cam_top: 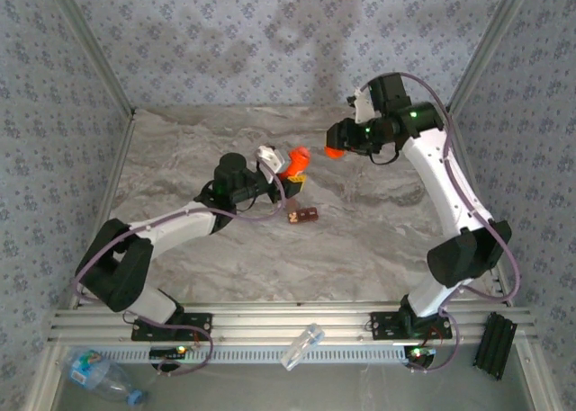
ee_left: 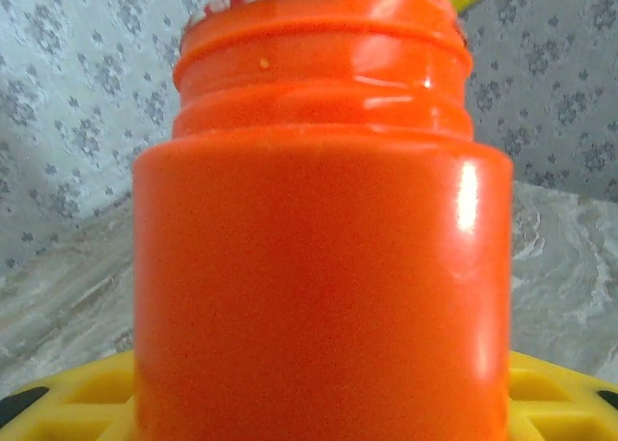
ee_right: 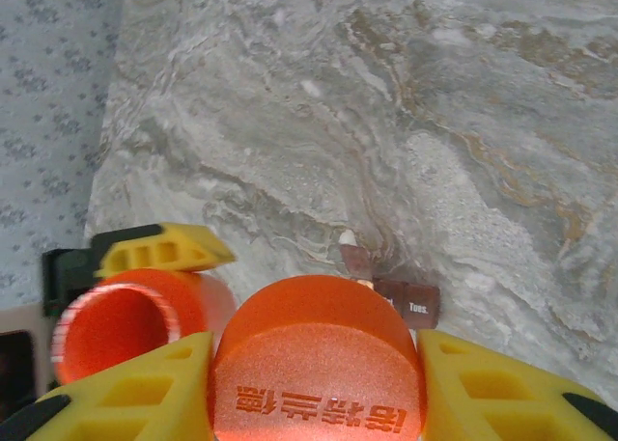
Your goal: Sort the pills into containers
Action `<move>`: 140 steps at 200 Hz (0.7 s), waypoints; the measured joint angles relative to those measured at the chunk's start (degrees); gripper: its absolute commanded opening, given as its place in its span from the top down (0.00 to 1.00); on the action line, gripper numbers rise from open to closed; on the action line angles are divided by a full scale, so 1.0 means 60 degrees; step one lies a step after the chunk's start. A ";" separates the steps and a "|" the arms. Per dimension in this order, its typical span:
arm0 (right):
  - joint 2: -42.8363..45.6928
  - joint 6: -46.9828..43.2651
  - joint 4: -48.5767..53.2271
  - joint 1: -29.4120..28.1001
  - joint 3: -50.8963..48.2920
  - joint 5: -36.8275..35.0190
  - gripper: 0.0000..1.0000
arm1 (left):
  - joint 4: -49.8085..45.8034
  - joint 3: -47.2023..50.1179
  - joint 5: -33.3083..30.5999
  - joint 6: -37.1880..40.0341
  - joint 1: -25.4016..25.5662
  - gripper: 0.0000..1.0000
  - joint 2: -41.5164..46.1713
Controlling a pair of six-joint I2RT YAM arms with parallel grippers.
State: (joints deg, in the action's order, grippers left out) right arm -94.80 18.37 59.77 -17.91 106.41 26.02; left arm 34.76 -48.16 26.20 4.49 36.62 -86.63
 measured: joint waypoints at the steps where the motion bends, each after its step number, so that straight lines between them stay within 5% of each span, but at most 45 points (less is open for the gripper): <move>1: -0.0036 -0.0036 0.0018 0.0004 0.0047 0.0036 0.59 | 0.0000 0.0000 0.0004 0.0000 0.0000 1.00 -0.0011; 72: -0.1373 -0.1596 0.1428 0.0051 0.2175 0.1421 0.60 | -0.0331 -0.0262 0.0612 0.0794 0.0000 1.00 -0.0696; 140: -0.1727 -0.2714 0.2481 -0.0066 0.2382 0.1920 0.61 | -0.0688 -0.0685 0.1005 0.1297 0.0000 1.00 -0.0725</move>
State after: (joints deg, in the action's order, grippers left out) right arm -105.16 2.09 74.65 -18.31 120.70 37.54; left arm 30.63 -52.27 32.23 12.27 36.62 -90.98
